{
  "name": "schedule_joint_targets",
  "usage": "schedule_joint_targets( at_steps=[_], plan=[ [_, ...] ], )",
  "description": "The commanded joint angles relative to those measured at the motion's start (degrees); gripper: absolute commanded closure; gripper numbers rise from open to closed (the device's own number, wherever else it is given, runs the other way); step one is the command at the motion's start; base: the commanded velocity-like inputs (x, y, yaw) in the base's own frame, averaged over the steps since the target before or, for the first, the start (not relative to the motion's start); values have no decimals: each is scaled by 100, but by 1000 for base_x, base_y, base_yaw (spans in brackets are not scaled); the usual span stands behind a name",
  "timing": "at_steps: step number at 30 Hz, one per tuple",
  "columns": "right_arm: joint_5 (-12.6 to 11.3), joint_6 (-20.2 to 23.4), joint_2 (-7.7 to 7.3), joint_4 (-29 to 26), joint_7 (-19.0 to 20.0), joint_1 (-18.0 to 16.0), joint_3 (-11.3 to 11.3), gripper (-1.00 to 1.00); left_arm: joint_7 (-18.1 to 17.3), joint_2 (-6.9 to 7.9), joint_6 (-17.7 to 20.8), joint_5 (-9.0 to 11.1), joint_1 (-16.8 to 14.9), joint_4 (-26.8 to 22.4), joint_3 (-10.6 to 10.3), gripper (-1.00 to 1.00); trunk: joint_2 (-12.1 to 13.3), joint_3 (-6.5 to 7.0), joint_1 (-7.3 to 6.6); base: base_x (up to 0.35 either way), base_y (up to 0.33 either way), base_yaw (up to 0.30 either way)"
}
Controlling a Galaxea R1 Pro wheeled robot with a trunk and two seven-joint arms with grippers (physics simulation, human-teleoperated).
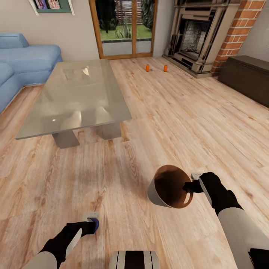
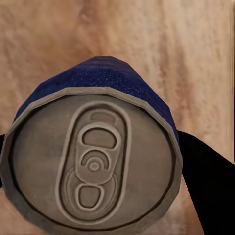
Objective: Put the three can of soda from the living room inside the tash can in the kitchen.
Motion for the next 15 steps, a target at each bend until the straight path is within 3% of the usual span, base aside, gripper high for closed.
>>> schedule_joint_targets(
  at_steps=[1, 15],
  plan=[
    [-154, 14, 1, 2, 16, -1, -1, 100, -3, -1, -1, -6, 0, 0, -1, 100, 1, 23, -3, 0, 0, 0],
    [-151, 19, 1, 2, 16, -2, 11, 100, -3, -3, -3, -10, 0, -1, -2, 100, 20, 333, -39, 0, 0, 0]
  ],
)
